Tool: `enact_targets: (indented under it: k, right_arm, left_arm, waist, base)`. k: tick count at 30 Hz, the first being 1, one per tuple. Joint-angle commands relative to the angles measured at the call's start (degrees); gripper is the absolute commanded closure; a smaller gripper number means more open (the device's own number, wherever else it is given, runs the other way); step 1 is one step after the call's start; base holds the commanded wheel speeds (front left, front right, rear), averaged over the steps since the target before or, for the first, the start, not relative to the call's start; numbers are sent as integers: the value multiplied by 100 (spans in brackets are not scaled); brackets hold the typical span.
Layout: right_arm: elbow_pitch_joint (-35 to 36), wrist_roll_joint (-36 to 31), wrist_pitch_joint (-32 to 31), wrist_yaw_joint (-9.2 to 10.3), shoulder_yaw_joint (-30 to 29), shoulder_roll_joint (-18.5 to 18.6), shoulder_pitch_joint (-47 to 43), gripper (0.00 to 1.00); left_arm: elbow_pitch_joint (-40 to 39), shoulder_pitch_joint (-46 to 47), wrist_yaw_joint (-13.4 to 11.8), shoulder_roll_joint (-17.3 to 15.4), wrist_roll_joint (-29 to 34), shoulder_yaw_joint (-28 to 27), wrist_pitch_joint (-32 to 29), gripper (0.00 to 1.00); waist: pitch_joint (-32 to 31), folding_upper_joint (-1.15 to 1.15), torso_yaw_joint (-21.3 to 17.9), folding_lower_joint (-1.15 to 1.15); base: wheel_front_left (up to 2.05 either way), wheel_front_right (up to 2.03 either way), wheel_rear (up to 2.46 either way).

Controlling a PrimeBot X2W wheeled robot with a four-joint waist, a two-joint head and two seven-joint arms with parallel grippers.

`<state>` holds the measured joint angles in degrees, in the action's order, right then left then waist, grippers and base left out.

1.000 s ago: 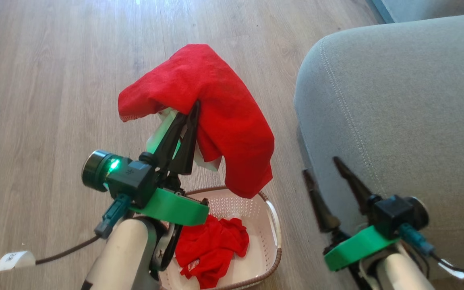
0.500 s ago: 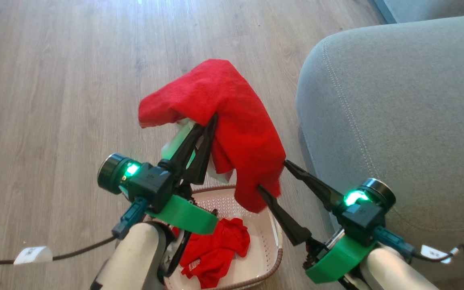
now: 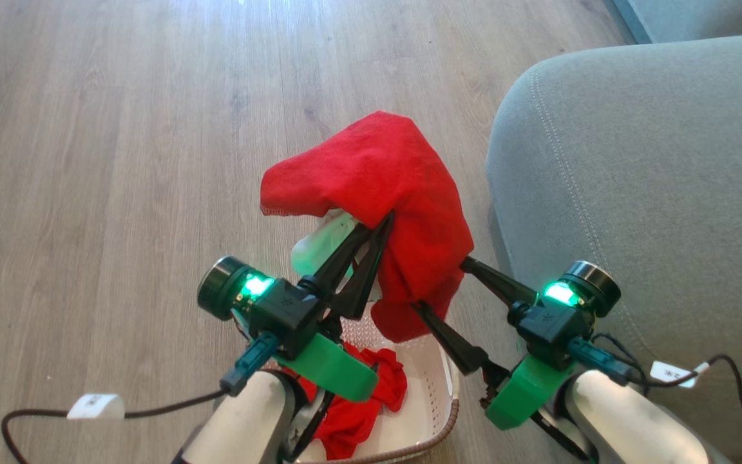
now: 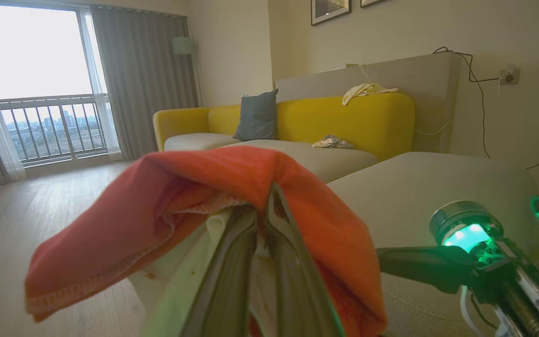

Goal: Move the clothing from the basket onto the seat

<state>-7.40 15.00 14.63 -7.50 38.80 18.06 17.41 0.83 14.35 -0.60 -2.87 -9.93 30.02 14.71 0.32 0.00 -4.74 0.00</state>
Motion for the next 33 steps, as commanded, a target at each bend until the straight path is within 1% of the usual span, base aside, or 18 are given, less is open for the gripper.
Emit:
enact_targets:
  k: [1, 9, 13, 19, 20, 21, 22, 28, 33]
  right_arm:
    - [117, -57, 37, 1, 43, -65, 236, 0]
    - [-101, -269, 37, 1, 220, -220, 499, 0]
    - [-146, -327, 37, 1, 135, -370, 531, 0]
    - [-122, -639, 37, 1, -98, -575, 487, 0]
    - [-140, -626, 37, 1, -165, -623, 453, 24]
    - [-143, -656, 37, 1, -238, -664, 438, 74]
    - [-118, -675, 37, 1, -284, -712, 423, 100]
    - [133, -812, 37, 1, -471, -842, 316, 100]
    - [182, -865, 37, 1, -685, -935, 231, 100]
  left_arm:
    - [-184, 359, 30, -1, -2, -123, 29, 100]
    - [-112, 361, 23, -1, -107, 122, 29, 100]
    - [-57, 336, 4, -1, -177, 188, 29, 100]
    - [-6, 325, -9, -1, -237, 249, 29, 100]
    - [0, 327, -10, -1, -240, 258, 29, 100]
    - [4, 329, -12, -1, -242, 264, 29, 100]
    - [10, 331, -14, -1, -245, 268, 29, 100]
    - [37, 335, -16, -1, -241, 254, 29, 100]
    - [45, 342, -6, -1, -241, 260, 29, 100]
  waist:
    - [0, 0, 14, 0]
    - [-11, 0, 46, 0]
    - [-32, 0, 83, 0]
    - [-30, 0, 142, 0]
    - [-27, 0, 150, 0]
    - [-23, 0, 156, 0]
    - [-19, 0, 165, 0]
    - [-8, 0, 176, 0]
    - [-10, 0, 173, 0]
  base:
    - [0, 0, 0]
    - [0, 0, 0]
    - [0, 0, 0]
    - [0, 0, 0]
    - [0, 0, 0]
    - [0, 0, 0]
    - [0, 0, 0]
    - [0, 0, 0]
    - [0, 0, 0]
